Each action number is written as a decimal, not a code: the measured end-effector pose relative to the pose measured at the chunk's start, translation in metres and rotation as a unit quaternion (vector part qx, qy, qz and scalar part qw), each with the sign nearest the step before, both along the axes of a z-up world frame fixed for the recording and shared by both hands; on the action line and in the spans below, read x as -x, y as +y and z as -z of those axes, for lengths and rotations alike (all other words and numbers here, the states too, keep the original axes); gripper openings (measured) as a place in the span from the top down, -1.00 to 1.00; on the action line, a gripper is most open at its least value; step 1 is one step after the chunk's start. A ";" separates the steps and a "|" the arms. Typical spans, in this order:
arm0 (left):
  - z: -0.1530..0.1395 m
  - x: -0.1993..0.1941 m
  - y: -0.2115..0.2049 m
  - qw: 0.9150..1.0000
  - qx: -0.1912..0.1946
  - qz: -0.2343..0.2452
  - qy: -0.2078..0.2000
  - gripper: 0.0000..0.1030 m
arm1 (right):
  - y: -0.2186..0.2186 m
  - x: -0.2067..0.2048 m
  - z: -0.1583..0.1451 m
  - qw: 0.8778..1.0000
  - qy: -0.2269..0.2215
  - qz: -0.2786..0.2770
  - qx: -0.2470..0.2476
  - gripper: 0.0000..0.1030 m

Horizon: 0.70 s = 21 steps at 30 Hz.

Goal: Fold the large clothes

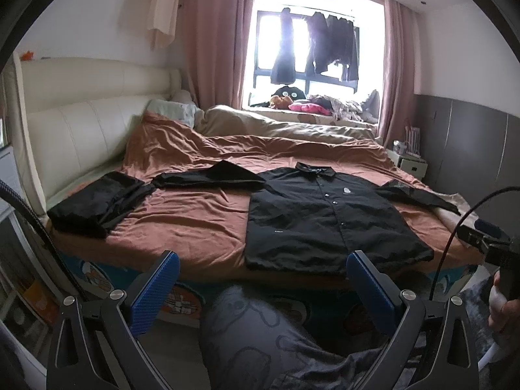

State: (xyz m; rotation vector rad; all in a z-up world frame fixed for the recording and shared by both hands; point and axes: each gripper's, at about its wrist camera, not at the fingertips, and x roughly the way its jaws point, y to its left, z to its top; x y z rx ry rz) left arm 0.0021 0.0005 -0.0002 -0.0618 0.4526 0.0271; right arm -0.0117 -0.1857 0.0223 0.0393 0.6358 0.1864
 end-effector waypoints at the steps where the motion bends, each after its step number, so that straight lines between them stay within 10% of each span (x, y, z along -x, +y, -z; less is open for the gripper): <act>1: 0.001 -0.001 -0.001 1.000 -0.001 0.000 0.000 -1.00 | 0.001 0.000 0.000 1.000 0.001 -0.001 0.000 -1.00; 21: 0.003 0.011 -0.005 1.000 -0.001 0.017 -0.015 -0.96 | 0.007 0.002 -0.003 1.000 0.001 -0.002 0.004 -1.00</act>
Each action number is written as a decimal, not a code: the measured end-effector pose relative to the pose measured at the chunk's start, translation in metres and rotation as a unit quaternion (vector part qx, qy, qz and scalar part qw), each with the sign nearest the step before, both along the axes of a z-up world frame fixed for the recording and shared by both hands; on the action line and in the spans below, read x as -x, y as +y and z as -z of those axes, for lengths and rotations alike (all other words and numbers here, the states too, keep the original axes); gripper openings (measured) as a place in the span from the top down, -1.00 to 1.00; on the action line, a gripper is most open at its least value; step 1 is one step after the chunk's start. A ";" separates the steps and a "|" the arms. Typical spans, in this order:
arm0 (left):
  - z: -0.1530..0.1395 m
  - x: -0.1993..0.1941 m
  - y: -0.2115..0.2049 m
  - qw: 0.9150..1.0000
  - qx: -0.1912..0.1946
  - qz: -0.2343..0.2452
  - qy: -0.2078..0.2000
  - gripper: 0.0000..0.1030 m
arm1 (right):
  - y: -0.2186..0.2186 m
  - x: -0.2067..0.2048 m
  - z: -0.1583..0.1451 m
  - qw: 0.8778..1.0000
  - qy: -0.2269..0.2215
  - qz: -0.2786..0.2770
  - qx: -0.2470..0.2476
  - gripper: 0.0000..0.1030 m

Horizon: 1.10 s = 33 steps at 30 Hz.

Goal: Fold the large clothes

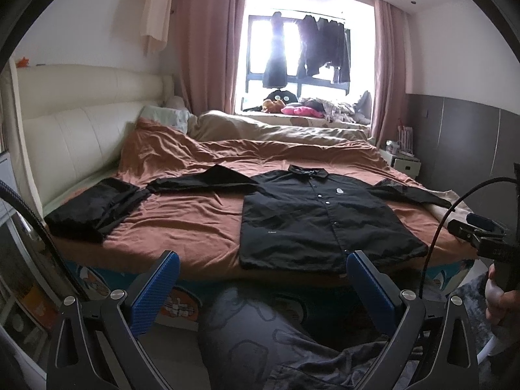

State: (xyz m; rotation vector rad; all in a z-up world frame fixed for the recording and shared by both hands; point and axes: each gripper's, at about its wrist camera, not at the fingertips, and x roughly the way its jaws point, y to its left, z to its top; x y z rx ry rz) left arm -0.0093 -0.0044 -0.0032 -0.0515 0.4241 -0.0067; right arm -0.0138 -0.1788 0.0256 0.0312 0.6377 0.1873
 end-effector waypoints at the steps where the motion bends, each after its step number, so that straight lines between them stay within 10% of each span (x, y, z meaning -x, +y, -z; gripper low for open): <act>1: 0.000 0.001 0.001 1.000 0.002 0.000 -0.002 -0.94 | 0.000 0.000 0.000 1.000 -0.001 0.000 0.000 -1.00; 33: 0.005 -0.024 0.021 1.000 -0.011 -0.026 -0.004 -0.92 | 0.007 -0.023 0.005 1.000 0.016 -0.007 0.005 -1.00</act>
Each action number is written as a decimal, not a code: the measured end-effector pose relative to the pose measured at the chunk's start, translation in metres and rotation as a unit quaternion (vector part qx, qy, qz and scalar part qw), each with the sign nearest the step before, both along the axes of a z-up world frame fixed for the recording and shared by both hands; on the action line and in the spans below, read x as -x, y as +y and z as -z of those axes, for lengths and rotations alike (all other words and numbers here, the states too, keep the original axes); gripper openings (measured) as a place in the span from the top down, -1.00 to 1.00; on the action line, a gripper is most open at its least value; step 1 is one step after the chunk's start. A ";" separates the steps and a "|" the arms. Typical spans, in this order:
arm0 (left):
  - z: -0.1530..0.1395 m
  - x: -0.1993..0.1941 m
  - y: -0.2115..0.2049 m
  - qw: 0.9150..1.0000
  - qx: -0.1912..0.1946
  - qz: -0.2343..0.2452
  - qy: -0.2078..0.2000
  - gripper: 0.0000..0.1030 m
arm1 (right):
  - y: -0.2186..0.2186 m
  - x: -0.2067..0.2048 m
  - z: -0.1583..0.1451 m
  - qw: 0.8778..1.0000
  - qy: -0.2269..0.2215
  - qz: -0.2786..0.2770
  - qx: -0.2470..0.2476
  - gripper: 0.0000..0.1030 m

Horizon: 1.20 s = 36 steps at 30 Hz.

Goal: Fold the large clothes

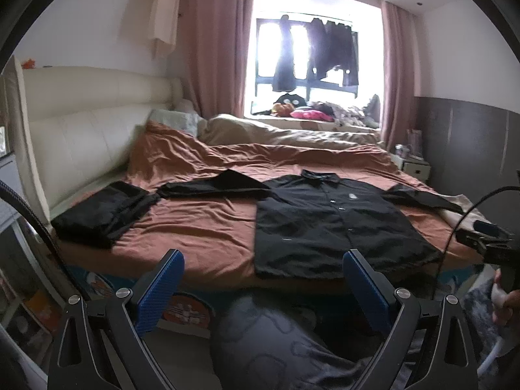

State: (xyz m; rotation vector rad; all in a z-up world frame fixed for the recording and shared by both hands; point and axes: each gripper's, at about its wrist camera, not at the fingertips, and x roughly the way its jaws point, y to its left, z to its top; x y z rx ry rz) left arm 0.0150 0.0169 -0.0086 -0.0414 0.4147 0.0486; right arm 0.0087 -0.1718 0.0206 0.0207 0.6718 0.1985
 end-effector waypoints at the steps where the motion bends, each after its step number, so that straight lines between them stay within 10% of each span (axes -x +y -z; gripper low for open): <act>1: 0.000 -0.004 0.002 1.000 -0.001 -0.002 0.002 -0.92 | 0.000 -0.003 -0.001 1.000 0.000 -0.001 0.000 -1.00; 36: 0.037 -0.258 0.088 0.990 0.100 -0.015 0.102 -0.84 | -0.003 -0.222 0.055 0.996 0.081 -0.015 -0.026 -1.00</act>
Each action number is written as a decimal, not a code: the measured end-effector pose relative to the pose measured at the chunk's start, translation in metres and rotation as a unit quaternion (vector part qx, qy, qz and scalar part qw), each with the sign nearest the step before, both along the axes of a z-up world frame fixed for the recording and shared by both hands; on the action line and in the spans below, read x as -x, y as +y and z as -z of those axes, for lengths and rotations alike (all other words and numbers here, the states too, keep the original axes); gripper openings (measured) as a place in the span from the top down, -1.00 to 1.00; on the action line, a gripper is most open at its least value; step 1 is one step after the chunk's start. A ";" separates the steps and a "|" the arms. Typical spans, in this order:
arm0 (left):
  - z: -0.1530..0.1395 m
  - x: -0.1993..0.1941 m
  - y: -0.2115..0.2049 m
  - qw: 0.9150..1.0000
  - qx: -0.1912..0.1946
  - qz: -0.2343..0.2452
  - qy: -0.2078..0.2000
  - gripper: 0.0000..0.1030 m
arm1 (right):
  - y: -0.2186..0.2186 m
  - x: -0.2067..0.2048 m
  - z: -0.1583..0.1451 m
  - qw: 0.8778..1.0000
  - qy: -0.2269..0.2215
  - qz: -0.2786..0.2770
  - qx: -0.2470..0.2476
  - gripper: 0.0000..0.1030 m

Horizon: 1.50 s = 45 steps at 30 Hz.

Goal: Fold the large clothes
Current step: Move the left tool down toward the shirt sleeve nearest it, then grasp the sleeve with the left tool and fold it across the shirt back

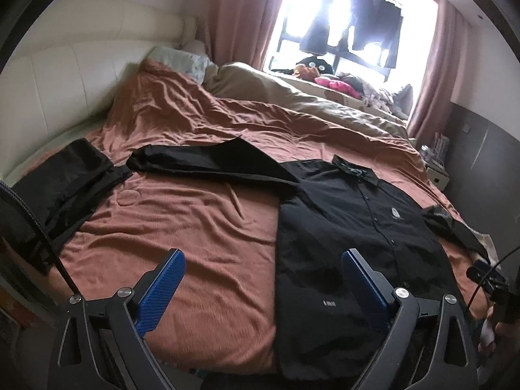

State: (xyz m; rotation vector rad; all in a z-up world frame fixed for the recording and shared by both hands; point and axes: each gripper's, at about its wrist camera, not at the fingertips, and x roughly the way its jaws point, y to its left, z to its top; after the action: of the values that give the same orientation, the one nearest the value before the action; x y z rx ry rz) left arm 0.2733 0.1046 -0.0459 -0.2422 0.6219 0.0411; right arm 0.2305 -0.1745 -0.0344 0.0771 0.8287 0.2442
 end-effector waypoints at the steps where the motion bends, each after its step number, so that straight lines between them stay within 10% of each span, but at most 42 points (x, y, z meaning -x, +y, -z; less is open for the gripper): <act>1: 0.001 -0.007 0.004 1.000 0.002 -0.003 0.003 -0.82 | 0.001 -0.008 0.001 1.000 0.003 0.000 -0.002 -1.00; 23: 0.045 -0.172 0.143 0.991 0.100 -0.061 0.062 -0.25 | 0.048 -0.166 0.037 0.998 0.055 -0.011 -0.005 -0.56; 39: 0.134 -0.287 0.233 0.957 0.219 -0.135 0.135 -0.03 | 0.093 -0.252 0.076 0.995 0.101 -0.010 -0.017 -0.11; 45: 0.151 -0.311 0.242 0.956 0.195 -0.151 0.158 0.88 | 0.108 -0.278 0.091 0.992 0.120 -0.001 -0.031 -0.06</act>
State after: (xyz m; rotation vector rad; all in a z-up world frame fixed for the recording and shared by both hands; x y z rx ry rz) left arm 0.5842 0.3462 -0.1973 -0.7232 0.9070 0.2573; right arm 0.5083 -0.0668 -0.1251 0.1669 1.0610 0.2659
